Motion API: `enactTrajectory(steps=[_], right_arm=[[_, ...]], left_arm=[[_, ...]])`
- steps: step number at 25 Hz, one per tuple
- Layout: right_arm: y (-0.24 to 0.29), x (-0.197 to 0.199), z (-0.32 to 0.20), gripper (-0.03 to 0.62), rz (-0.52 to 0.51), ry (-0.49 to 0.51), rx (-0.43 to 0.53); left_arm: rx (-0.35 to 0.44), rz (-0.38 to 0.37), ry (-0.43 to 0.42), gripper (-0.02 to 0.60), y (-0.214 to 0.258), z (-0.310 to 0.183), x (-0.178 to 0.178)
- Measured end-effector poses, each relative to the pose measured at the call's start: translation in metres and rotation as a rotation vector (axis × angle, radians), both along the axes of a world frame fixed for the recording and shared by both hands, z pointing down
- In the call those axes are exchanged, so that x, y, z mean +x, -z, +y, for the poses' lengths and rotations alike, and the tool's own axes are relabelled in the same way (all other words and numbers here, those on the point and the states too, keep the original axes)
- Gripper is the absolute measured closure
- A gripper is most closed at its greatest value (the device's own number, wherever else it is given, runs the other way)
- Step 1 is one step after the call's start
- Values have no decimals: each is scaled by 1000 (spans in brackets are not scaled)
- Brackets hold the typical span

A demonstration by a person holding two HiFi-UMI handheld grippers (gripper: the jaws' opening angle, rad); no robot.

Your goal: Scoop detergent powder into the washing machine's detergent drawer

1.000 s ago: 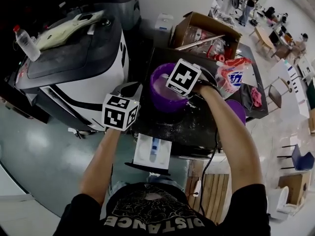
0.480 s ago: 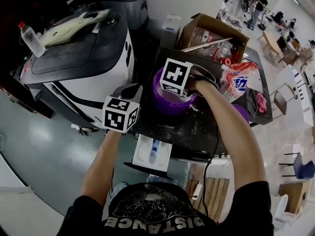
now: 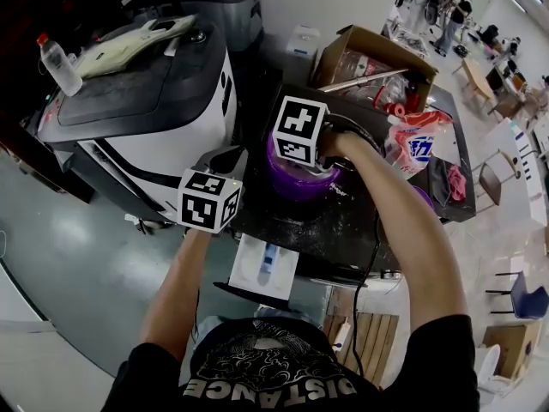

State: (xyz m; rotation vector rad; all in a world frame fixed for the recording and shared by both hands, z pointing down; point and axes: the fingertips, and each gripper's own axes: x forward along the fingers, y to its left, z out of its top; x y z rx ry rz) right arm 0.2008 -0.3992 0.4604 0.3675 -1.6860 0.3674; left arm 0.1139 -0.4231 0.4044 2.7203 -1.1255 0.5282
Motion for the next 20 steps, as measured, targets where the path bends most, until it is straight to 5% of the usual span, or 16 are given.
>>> enactTrajectory(steps=[8,20], right_arm=[[2,-2,11,556,-51,-32,-98],[18,0,16,556,-244,-258,-256]], left_arm=[[20,-5,-27,581,4,8,15],[23,8,-39,581,6,10,23]])
